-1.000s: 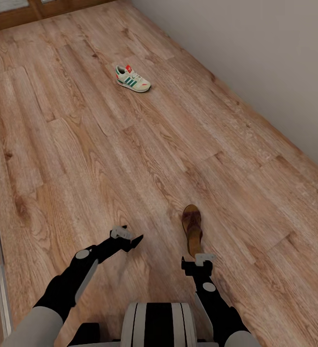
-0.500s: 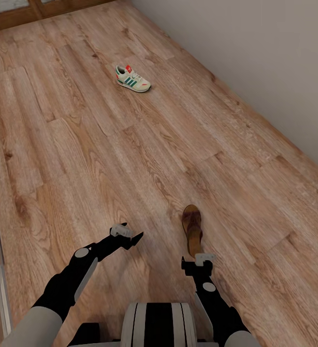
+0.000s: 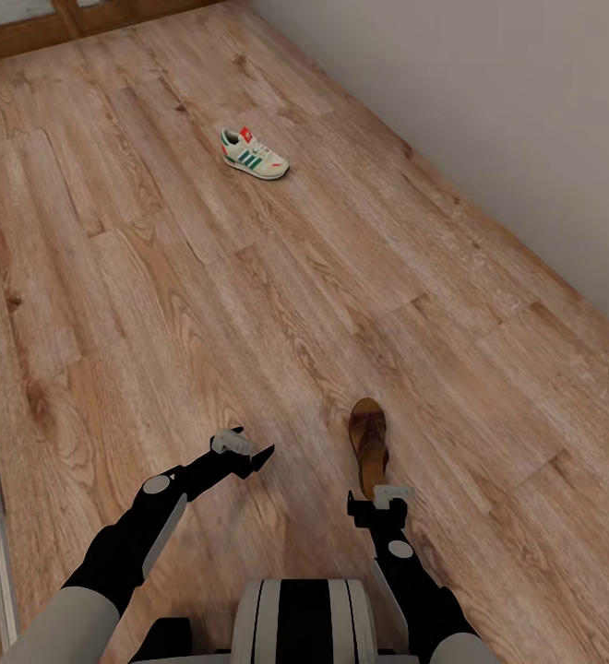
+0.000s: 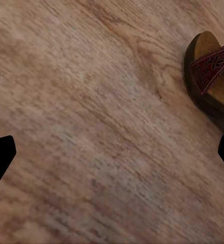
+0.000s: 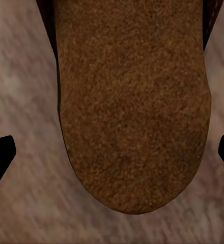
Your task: Pick up the two gym shoes and the two sandals from the corridor floor and place them onto the hallstand (shoe rack) in the corridor, making sure they are on the rack and not on the floor. Arrange them so the two gym shoes are next to each other and the two sandals are next to each other.
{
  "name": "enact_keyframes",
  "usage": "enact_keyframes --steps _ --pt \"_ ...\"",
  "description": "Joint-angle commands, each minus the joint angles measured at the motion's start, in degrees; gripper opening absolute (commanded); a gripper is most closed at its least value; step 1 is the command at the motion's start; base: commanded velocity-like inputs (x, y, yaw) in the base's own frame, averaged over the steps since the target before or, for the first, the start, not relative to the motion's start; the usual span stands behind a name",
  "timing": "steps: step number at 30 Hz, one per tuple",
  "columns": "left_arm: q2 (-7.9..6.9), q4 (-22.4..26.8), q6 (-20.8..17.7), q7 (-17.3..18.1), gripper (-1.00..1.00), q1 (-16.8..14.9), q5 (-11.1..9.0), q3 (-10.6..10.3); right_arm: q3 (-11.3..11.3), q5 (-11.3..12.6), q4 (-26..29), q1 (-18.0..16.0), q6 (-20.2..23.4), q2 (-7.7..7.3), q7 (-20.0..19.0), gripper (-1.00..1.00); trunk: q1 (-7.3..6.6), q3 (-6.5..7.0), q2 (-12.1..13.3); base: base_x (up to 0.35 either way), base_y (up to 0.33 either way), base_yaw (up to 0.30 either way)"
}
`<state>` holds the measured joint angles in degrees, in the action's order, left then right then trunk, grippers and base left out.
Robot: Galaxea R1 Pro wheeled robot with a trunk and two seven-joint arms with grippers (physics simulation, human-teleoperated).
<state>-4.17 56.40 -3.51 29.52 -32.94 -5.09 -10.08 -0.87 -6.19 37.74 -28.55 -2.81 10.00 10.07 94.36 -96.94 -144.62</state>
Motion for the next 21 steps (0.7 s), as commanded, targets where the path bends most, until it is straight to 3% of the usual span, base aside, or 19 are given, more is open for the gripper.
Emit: enact_keyframes --steps 1,15,16,21 --pt "-0.05 0.03 -0.37 0.06 1.0 -0.02 -0.54 -0.11 -0.09 -0.58 -0.04 -0.02 0.0 0.0 0.39 1.0 -0.01 -0.03 -0.01 0.007 0.0 0.0" --pt "-0.05 0.02 -0.34 0.1 1.0 -0.02 -0.6 -0.11 -0.09 -0.58 -0.04 -0.02 0.0 0.0 0.39 1.0 -0.01 -0.03 -0.01 0.049 0.0 0.0" --pt "-0.05 0.02 -0.35 0.1 1.0 -0.02 -0.59 -0.11 -0.09 -0.58 -0.04 -0.02 0.0 0.0 0.39 -1.0 -0.01 -0.03 -0.01 0.038 0.0 0.0" --pt "-0.05 0.02 -0.36 0.08 1.0 -0.02 -0.58 -0.11 -0.09 -0.58 -0.02 -0.02 0.0 0.0 0.39 -1.0 -0.01 -0.03 -0.01 0.018 0.0 0.0"
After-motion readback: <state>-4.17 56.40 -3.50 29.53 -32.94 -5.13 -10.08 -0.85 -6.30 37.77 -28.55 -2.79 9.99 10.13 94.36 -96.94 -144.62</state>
